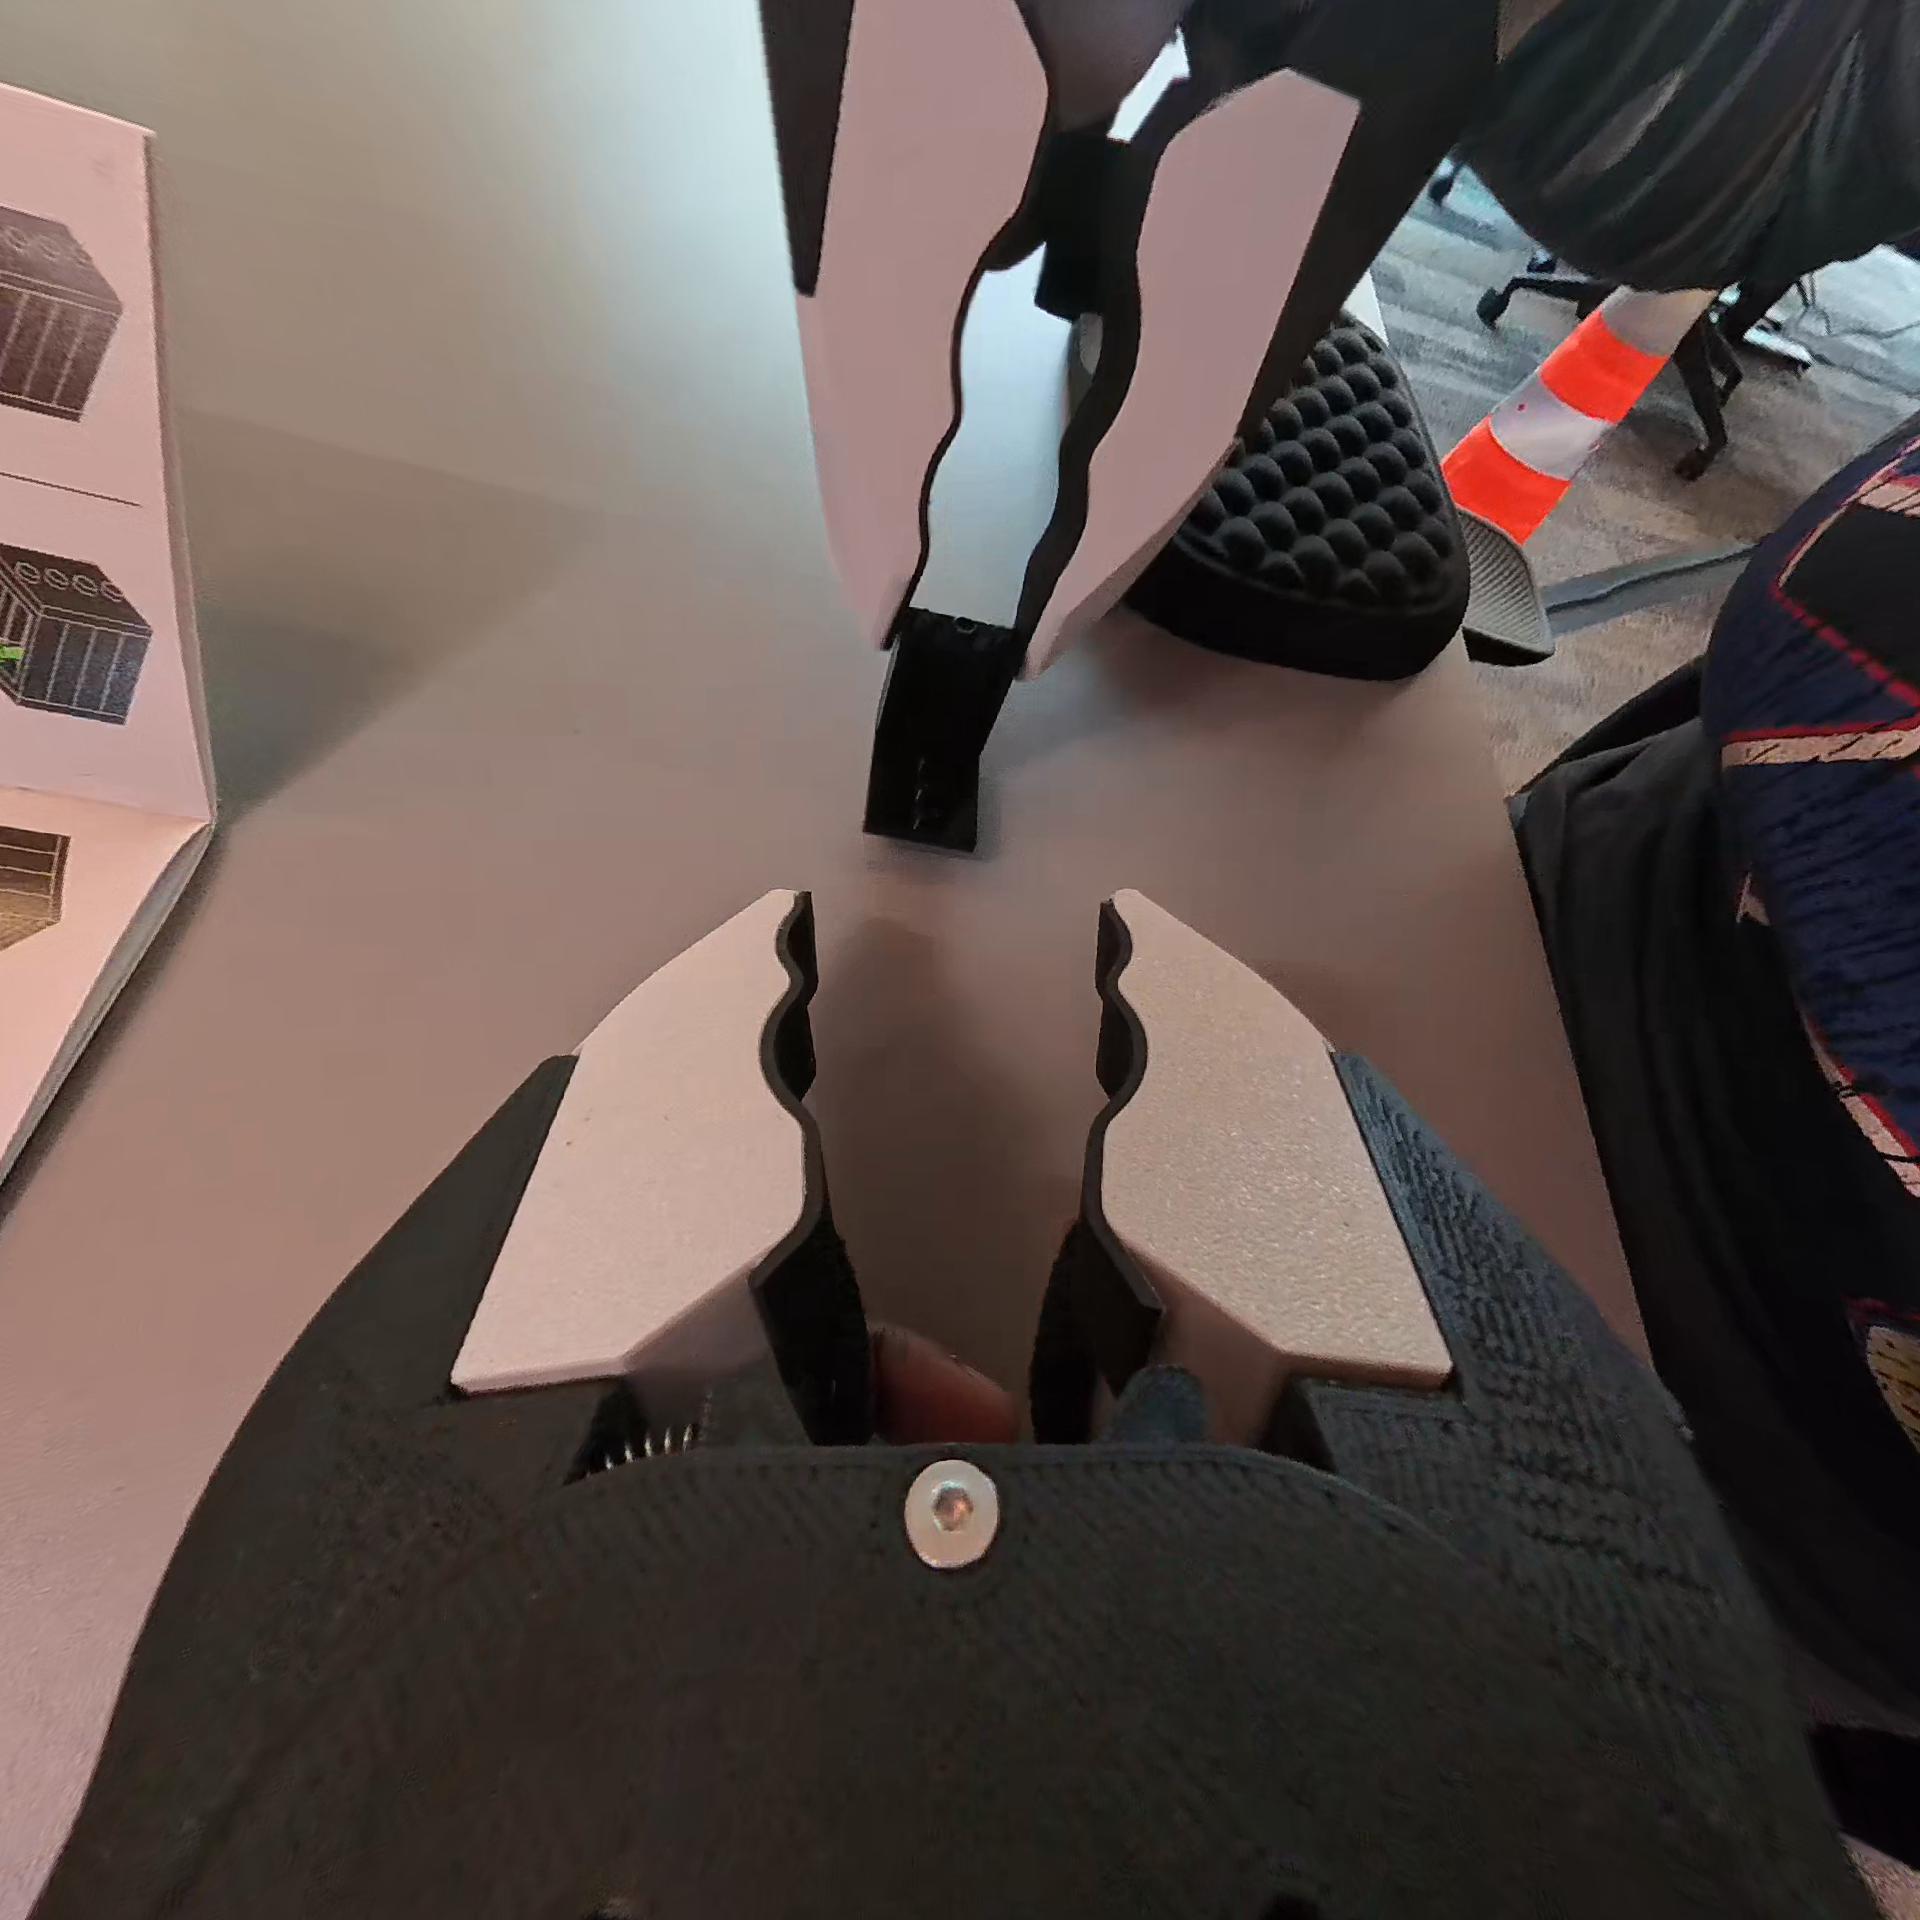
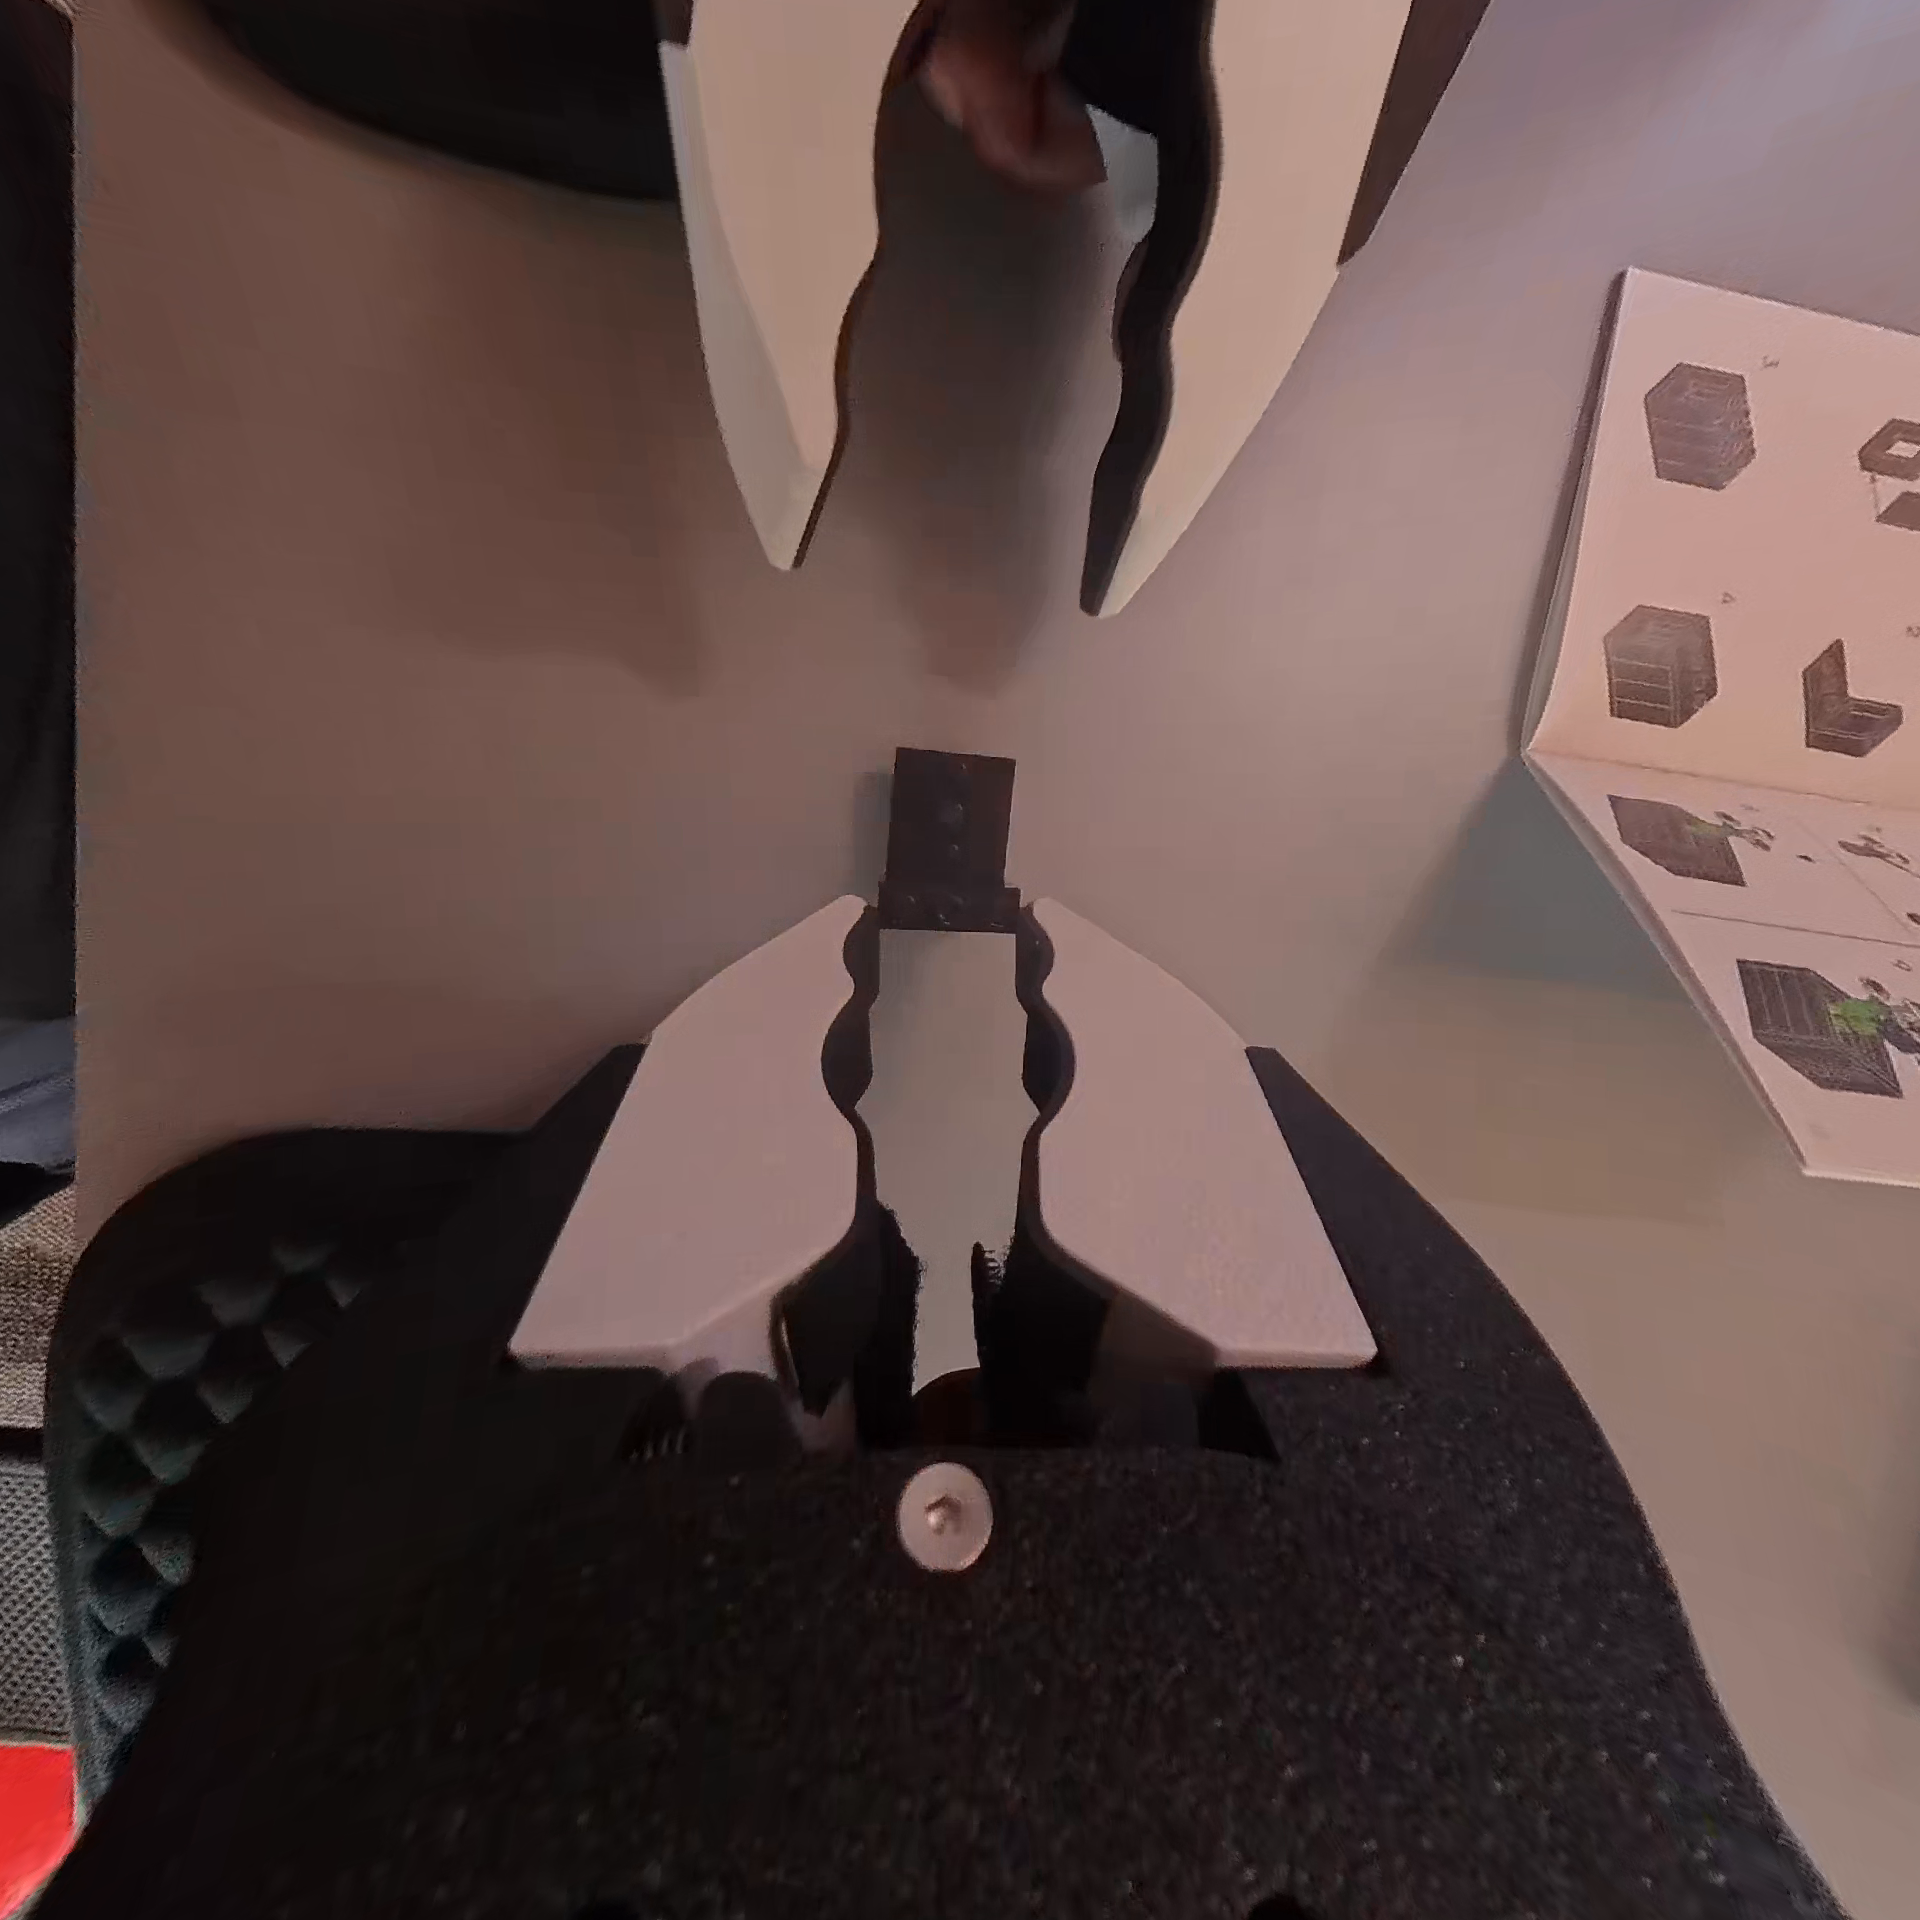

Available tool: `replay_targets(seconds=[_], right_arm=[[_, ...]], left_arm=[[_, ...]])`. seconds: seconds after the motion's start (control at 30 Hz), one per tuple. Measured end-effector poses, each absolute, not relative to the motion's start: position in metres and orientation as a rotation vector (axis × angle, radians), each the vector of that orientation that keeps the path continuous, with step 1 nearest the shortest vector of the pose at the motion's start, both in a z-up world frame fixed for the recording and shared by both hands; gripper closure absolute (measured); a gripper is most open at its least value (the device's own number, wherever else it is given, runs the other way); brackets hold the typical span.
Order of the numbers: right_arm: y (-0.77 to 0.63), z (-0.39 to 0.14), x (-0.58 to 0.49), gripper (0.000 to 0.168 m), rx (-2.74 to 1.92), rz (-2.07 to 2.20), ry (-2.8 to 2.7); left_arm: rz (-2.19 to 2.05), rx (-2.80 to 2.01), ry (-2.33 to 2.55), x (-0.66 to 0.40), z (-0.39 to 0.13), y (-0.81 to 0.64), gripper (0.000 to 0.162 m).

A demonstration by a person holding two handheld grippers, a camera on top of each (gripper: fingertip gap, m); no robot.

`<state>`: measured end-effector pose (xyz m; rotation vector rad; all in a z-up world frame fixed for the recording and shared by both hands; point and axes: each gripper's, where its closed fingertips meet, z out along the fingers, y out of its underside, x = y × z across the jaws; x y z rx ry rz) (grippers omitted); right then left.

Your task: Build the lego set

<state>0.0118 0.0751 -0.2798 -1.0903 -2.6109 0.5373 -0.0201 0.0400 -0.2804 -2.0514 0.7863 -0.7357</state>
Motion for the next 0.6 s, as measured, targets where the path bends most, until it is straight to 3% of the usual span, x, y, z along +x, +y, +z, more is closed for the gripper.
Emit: replay_targets(seconds=[0.47, 0.6], right_arm=[[0.0758, -0.2888, 0.0099, 0.143, -1.142, 0.482, -2.623], [0.0723, -0.2822, 0.0091, 0.127, -1.206, 0.603, -2.550]], left_arm=[[-0.697, -2.083, 0.818, -0.0213, -0.2870, 0.0380, 0.110], [-0.690, -2.087, 0.827, -0.0209, -0.2881, 0.0376, 0.110]])
